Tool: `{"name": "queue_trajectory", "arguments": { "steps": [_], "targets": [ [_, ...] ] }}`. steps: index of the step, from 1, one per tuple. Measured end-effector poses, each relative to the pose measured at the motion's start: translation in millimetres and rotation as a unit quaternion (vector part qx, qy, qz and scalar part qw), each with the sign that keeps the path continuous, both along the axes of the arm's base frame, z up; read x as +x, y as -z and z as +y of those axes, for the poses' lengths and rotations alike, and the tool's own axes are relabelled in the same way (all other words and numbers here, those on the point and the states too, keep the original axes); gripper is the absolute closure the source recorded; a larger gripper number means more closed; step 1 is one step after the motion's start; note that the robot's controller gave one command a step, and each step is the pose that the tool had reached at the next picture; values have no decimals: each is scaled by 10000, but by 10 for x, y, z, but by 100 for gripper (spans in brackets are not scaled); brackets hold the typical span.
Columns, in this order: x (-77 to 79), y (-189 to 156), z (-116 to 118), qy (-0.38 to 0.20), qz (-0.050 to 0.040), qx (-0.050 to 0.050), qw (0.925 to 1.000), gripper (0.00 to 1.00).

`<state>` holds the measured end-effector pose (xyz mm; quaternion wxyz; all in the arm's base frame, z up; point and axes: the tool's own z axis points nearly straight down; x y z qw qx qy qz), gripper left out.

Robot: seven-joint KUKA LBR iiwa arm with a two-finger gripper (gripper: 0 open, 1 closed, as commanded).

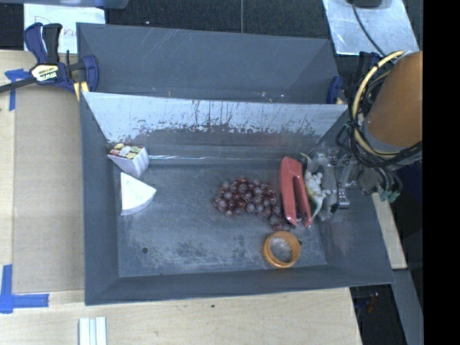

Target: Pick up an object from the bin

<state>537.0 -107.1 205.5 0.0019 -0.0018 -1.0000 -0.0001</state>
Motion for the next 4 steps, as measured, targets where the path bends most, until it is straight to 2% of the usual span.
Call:
{"name": "queue_trajectory", "arguments": {
  "steps": [1, 2, 3, 4],
  "targets": [
    [18, -39, 4, -13, -40, -6, 10000, 0],
    [-308, 827, -44, -273, -61, -13, 9996, 0],
    [-457, 924, -146, -664, -80, -18, 9978, 0],
    [-517, 954, 533, -2448, -42, -6, 9696, 0]
  ]
}}
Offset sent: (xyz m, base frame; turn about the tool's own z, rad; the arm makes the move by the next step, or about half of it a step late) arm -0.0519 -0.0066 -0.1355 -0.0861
